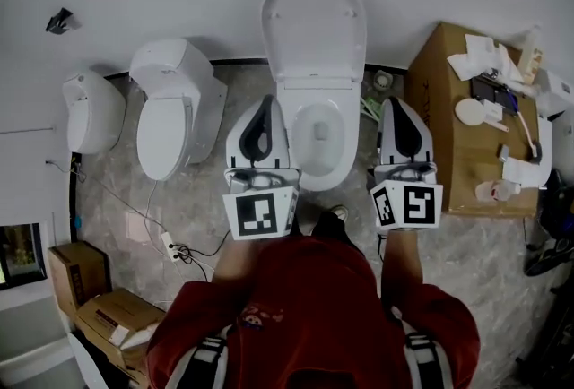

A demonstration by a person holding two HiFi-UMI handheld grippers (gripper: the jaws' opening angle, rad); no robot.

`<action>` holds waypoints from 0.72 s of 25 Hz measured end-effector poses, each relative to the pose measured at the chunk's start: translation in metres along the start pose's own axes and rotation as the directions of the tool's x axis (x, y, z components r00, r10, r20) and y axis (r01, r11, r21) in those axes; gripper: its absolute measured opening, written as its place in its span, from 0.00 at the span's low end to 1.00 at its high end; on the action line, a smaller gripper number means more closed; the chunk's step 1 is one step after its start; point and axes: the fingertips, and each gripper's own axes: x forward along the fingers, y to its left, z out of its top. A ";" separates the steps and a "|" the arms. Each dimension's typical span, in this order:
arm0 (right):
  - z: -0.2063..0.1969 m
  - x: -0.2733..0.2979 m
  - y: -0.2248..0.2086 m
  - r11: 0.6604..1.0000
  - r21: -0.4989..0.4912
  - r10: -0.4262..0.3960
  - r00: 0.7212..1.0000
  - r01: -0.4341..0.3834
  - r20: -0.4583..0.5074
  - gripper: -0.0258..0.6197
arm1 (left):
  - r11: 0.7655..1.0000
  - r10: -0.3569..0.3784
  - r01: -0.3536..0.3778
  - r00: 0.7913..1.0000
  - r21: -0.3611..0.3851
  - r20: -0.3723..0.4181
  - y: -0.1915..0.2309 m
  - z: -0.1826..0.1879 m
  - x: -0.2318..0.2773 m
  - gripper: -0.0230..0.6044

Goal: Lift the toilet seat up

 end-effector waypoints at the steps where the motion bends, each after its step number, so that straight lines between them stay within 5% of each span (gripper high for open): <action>1: -0.001 0.001 0.004 1.000 0.004 0.014 1.000 -0.014 -0.001 0.06 | 1.000 0.014 -0.014 1.000 0.010 -0.003 0.002 0.000 -0.004 0.05; 10: -0.019 0.002 0.033 0.995 0.030 0.094 0.995 -0.093 -0.032 0.06 | 0.995 0.086 -0.084 0.996 0.061 -0.024 0.018 -0.010 -0.030 0.05; 18: -0.049 0.009 0.055 0.993 0.029 0.114 0.991 -0.112 -0.076 0.06 | 0.995 0.077 -0.073 0.995 0.066 -0.058 0.034 -0.049 -0.033 0.05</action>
